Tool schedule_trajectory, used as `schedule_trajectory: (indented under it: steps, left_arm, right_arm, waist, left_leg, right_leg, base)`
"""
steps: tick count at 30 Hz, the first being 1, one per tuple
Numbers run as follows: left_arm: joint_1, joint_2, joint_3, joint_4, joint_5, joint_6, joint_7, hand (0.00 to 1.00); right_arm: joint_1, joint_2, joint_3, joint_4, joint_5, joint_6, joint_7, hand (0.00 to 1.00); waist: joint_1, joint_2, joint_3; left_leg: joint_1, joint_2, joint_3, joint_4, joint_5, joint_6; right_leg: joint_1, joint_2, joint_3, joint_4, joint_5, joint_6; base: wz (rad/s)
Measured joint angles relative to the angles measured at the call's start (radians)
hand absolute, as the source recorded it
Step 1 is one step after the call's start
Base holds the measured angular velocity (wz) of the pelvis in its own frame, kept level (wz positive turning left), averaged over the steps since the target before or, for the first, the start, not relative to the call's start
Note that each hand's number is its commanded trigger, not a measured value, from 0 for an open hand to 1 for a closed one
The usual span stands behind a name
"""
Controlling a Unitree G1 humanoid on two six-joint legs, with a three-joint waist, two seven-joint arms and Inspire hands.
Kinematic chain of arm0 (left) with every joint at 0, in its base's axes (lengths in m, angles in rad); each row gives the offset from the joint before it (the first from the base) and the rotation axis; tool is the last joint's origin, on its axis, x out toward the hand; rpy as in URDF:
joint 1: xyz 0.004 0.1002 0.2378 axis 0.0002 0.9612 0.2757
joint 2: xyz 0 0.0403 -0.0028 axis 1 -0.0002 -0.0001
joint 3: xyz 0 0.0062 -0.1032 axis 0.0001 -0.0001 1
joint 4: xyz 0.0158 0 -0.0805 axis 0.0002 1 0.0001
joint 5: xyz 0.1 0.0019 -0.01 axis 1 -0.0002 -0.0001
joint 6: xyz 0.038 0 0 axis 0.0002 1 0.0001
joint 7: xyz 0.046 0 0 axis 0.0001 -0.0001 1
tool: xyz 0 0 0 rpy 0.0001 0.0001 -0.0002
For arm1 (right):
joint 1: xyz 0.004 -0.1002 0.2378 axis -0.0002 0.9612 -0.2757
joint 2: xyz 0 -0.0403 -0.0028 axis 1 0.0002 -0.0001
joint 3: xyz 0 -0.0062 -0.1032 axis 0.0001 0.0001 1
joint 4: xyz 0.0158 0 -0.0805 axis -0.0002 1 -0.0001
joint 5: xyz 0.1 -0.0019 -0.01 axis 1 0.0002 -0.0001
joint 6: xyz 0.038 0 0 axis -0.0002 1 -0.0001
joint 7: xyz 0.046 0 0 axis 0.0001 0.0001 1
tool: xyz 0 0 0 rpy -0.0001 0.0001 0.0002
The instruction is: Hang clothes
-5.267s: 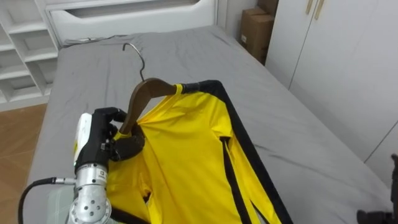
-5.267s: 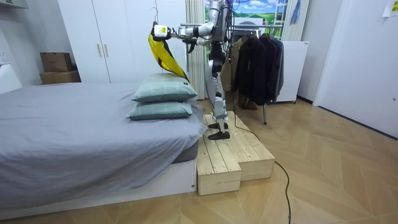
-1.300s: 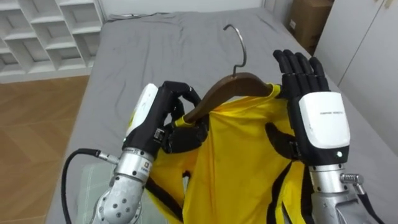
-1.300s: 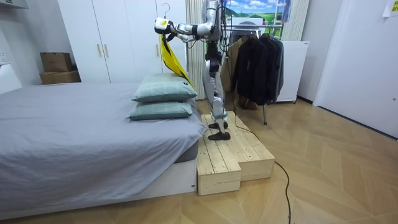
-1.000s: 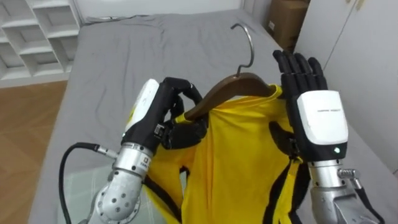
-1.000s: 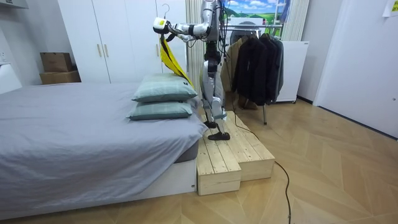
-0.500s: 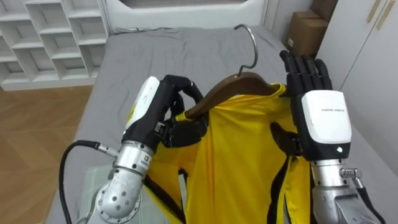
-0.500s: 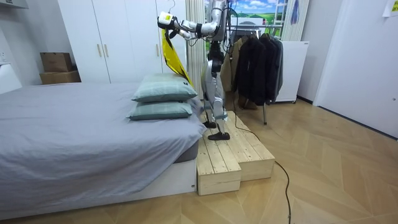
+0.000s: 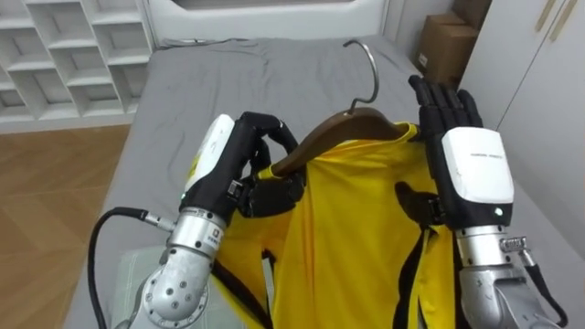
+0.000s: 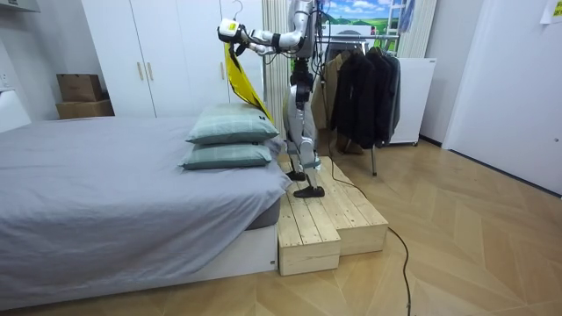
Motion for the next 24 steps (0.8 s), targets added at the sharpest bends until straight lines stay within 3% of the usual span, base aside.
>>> schedule_trajectory:
  steps: [6,11,13,19,24]
  left_arm:
    - [0.001,0.014,0.001,0.0,0.012,0.0,0.0,1.0]
    - [0.001,0.021,0.005,-0.024,0.012,-0.004,-0.018,1.0]
    - [0.001,0.021,0.005,-0.035,0.012,-0.012,-0.018,1.0]
    - [0.001,0.031,0.004,-0.037,0.012,-0.025,-0.019,1.0]
    - [0.001,0.042,0.004,-0.037,0.012,-0.025,-0.019,1.0]
  right_arm:
    - [0.001,-0.007,-0.003,-0.074,0.013,0.016,0.123,0.0]
    - [0.001,-0.052,-0.004,-0.196,0.015,0.015,0.221,0.0]
    - [0.001,-0.064,-0.004,-0.214,0.019,0.007,0.23,0.0]
    - [0.001,-0.093,-0.004,-0.215,0.033,-0.001,0.249,0.0]
    - [0.001,-0.099,-0.004,-0.219,0.029,-0.001,0.284,0.0]
  waist:
    - [-0.003,0.0,0.0]
    - [-0.002,-0.008,-0.0014]
    - [-0.002,-0.015,-0.0045]
    - [-0.003,-0.048,0.0007]
    - [-0.003,-0.051,0.001]
  left_leg:
    - [0.0,0.0,0.029,0.0,0.0,0.0]
    - [0.0,0.0,0.031,0.0,0.0,0.0]
    - [0.004,0.001,0.03,0.0,0.0,0.0]
    - [0.034,0.0,0.031,-0.006,0.0,0.0]
    - [0.035,-0.001,0.031,-0.013,-0.001,0.001]
  right_leg:
    - [-0.001,-0.001,0.005,0.001,-0.002,0.002]
    - [-0.001,-0.001,0.006,0.002,-0.002,0.003]
    - [0.003,-0.001,0.005,0.002,-0.002,0.002]
    - [0.034,-0.001,0.006,-0.003,-0.003,0.004]
    - [0.034,-0.001,0.006,-0.003,-0.004,0.006]
  base:
    - [0.0]
    - [0.0]
    - [0.0]
    - [0.0]
    - [0.04]
